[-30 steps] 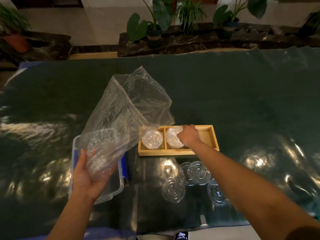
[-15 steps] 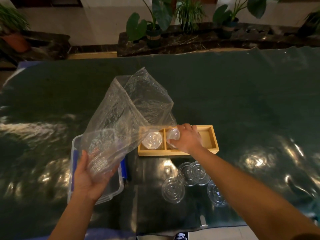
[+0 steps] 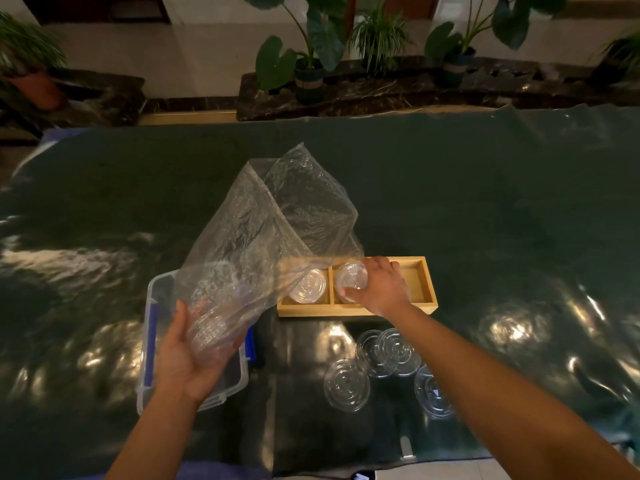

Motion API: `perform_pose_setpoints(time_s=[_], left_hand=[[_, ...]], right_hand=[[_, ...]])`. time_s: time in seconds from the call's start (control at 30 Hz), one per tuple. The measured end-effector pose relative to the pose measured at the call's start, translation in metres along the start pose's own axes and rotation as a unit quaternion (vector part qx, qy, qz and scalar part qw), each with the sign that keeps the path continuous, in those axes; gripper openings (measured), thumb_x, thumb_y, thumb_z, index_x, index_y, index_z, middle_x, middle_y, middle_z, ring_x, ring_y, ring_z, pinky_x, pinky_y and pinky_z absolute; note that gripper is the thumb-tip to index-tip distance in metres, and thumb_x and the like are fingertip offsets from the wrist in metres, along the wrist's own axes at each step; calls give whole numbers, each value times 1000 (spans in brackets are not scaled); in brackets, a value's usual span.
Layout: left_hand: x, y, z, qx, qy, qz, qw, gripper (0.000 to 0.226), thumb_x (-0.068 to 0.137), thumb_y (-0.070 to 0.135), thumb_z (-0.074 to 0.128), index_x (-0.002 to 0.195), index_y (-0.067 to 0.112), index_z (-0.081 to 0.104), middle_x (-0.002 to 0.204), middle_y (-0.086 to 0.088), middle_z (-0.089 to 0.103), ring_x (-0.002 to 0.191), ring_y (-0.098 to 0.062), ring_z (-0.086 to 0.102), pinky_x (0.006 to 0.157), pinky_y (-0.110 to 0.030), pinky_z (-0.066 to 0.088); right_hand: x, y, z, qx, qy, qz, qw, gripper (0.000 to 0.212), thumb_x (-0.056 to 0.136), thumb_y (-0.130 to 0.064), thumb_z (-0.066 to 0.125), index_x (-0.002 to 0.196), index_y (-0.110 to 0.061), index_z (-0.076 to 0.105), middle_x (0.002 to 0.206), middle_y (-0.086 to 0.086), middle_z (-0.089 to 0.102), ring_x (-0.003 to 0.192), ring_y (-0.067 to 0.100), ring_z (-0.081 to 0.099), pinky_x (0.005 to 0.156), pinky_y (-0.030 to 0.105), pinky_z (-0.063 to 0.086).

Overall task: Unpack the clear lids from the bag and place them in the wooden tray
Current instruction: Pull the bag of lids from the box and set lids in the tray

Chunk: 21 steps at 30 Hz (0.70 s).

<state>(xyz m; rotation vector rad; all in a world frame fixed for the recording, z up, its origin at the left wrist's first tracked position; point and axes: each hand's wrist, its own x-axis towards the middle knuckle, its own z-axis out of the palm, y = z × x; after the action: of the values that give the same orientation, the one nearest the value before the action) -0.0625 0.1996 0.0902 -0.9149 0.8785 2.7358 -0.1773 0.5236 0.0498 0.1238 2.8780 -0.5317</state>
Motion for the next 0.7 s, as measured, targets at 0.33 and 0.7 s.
perform_pose_setpoints(time_s=[0.33, 0.7], left_hand=[[-11, 2, 16, 18, -10, -8, 1000, 82, 66, 47, 90, 137, 21, 60, 134, -18, 69, 120, -41, 67, 96, -58, 55], [-24, 6, 45, 190, -94, 4, 977, 52, 91, 39, 62, 135, 10, 63, 131, -23, 68, 113, -43, 67, 104, -64, 47]], right_hand=[[-56, -37, -120, 272, 279, -158, 907, 1, 86, -26, 67, 87, -26, 67, 81, -10, 65, 74, 7, 61, 69, 22, 51], [-92, -119, -147, 41, -128, -389, 912, 38, 88, -32, 75, 124, -19, 69, 119, 3, 70, 103, 21, 66, 92, 39, 54]])
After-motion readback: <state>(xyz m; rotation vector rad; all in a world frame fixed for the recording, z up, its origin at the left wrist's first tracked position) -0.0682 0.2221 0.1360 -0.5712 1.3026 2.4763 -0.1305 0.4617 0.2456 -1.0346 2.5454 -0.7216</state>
